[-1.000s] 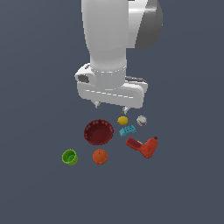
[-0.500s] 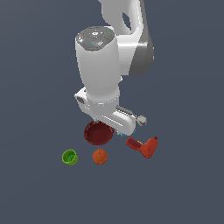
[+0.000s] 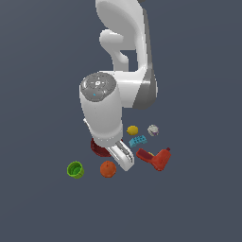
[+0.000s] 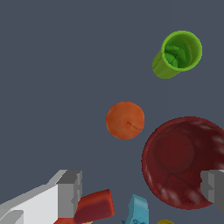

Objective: Pick up a designated object from a clutter of objects.

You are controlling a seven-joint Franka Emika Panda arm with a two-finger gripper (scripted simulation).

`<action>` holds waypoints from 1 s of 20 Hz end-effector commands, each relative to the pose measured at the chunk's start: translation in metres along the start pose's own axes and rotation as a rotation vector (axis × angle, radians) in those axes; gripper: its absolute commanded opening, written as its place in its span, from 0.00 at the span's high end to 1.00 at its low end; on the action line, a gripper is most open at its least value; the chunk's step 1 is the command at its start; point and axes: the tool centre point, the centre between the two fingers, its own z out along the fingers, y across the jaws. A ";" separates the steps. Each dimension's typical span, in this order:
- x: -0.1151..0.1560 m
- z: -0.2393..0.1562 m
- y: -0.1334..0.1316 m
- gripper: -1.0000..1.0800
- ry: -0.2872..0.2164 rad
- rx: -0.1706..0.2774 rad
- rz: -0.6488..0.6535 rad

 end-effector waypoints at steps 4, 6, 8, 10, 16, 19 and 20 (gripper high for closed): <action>0.014 0.036 -0.001 0.04 0.004 -0.013 0.150; 0.018 0.047 0.000 0.04 0.006 -0.017 0.194; 0.022 0.056 0.000 0.04 0.008 -0.020 0.232; 0.024 0.065 0.001 0.04 0.010 -0.023 0.263; 0.029 0.080 0.002 0.04 0.014 -0.029 0.324; 0.030 0.083 0.002 0.04 0.015 -0.030 0.334; 0.030 0.083 0.002 0.04 0.015 -0.030 0.335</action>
